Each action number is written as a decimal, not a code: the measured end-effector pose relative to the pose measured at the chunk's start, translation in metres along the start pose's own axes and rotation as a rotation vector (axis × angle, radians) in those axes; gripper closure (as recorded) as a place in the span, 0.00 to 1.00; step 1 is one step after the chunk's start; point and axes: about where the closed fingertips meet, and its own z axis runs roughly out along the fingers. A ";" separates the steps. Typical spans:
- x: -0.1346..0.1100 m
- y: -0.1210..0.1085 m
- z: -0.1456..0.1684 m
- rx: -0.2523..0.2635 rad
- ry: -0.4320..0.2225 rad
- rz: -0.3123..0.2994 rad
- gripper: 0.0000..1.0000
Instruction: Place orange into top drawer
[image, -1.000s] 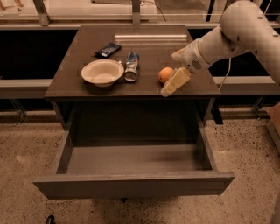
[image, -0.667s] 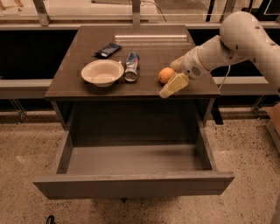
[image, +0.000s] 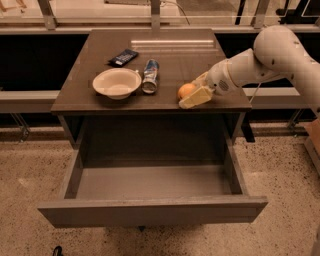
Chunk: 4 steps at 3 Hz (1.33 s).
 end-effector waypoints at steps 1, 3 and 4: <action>-0.012 0.002 -0.004 -0.040 -0.088 0.001 0.89; -0.071 0.084 -0.062 -0.159 -0.126 -0.189 1.00; -0.050 0.141 -0.075 -0.194 -0.120 -0.171 1.00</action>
Offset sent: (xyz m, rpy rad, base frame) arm -0.0627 0.0509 0.1083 0.1507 -0.1432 0.3560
